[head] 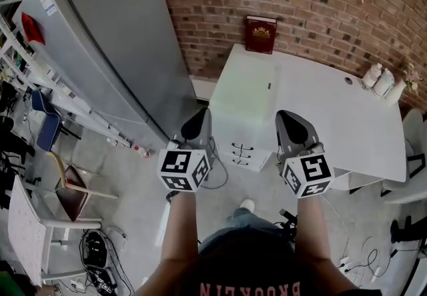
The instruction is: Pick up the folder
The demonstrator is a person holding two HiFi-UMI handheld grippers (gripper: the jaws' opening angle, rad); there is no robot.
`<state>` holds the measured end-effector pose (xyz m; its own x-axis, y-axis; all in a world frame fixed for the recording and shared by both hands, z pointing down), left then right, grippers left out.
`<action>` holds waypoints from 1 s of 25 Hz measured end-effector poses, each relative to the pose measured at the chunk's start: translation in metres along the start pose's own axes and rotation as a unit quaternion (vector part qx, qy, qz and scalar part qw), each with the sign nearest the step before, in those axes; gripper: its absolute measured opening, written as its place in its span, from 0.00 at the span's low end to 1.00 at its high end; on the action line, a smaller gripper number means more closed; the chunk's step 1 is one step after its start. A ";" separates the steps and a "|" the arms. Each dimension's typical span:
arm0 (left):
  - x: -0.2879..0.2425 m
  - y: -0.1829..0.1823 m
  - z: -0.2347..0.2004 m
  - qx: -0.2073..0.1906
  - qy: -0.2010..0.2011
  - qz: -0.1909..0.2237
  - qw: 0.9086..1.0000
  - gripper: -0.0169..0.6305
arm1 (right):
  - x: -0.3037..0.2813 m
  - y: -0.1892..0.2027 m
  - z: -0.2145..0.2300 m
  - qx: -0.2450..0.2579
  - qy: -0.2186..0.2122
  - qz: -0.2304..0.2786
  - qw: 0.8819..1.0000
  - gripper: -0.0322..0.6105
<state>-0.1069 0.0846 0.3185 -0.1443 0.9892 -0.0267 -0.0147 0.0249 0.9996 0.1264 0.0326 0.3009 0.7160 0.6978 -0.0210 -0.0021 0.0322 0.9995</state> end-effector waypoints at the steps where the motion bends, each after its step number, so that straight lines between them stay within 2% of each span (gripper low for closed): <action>1: -0.010 0.000 -0.004 0.003 0.005 0.004 1.000 0.02 | -0.009 0.000 0.004 0.004 -0.003 0.000 1.000 0.05; 6: -0.050 0.004 -0.013 -0.004 0.029 -0.003 1.000 0.02 | -0.044 0.002 0.024 -0.002 0.000 -0.002 1.000 0.05; 12: -0.077 0.012 -0.022 0.014 0.040 -0.006 0.999 0.02 | -0.063 0.016 0.043 0.016 0.032 -0.040 0.999 0.05; 18: -0.099 0.020 -0.036 0.027 0.054 -0.008 0.998 0.02 | -0.077 0.021 0.054 -0.013 0.022 -0.043 0.999 0.05; 25: -0.143 0.025 -0.068 0.054 0.075 -0.020 0.996 0.03 | -0.103 0.024 0.083 -0.066 0.066 -0.039 0.995 0.05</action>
<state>-0.1538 -0.0663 0.3466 -0.2920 0.9546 -0.0591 0.0813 0.0863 0.9929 0.1102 -0.0979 0.3290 0.6200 0.7769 -0.1095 -0.0480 0.1770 0.9830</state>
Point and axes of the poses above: the fingertips, and each gripper's own axes: x backward along the fingers, z to its right, y out of its underside, the point moved 7 cm from there along x, backward along the fingers, and after that the axes turned 5 degrees about -x, right-handed, at the moved point
